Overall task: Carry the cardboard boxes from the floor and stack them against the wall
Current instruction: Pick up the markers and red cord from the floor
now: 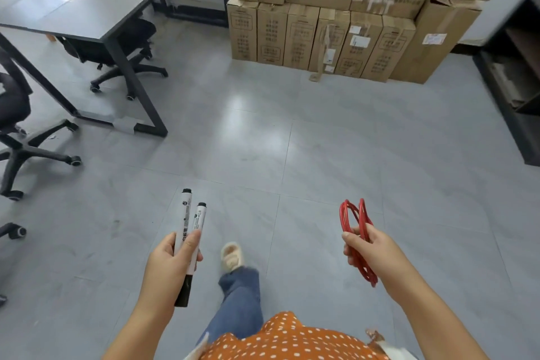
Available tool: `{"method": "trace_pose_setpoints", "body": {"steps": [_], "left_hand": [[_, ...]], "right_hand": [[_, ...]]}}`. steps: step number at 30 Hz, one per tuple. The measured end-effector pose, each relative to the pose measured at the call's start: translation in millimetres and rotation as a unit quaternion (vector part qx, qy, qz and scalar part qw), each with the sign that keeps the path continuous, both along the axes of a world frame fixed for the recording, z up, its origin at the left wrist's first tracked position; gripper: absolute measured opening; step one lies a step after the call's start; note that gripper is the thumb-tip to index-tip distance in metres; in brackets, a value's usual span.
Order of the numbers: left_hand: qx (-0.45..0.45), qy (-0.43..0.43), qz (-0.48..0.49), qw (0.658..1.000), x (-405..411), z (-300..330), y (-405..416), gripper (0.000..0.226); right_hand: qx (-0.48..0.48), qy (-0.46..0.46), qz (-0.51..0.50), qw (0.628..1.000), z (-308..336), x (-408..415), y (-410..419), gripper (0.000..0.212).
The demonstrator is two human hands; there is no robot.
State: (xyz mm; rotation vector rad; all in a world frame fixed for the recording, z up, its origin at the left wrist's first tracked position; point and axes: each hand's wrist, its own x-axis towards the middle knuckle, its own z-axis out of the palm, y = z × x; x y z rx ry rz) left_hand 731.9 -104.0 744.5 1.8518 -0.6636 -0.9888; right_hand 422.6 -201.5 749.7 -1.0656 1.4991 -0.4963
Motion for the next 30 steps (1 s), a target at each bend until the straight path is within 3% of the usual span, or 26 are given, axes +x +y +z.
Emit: {"method": "trace_pose_setpoints", "body": {"steps": [8, 18, 23, 30], "left_hand": [[-0.018, -0.008, -0.006, 1.0, 75.6, 1.3, -186.3, 0.03], [-0.012, -0.023, -0.067, 0.997, 129.2, 18.6, -396.6, 0.023], [0.003, -0.033, -0.027, 0.999, 130.1, 4.7, -498.8, 0.023], [-0.014, -0.026, 0.06, 0.998, 110.1, 5.9, -640.3, 0.025]], "right_hand": [[-0.013, -0.008, -0.042, 0.999, -10.2, 64.6, -164.5, 0.005], [-0.023, -0.015, -0.013, 1.0, 0.8, 131.2, -355.6, 0.005], [-0.008, 0.018, 0.017, 1.0, -17.2, 130.9, -479.2, 0.008], [-0.016, -0.013, 0.055, 0.998, -1.4, 131.8, -666.5, 0.008]]}}
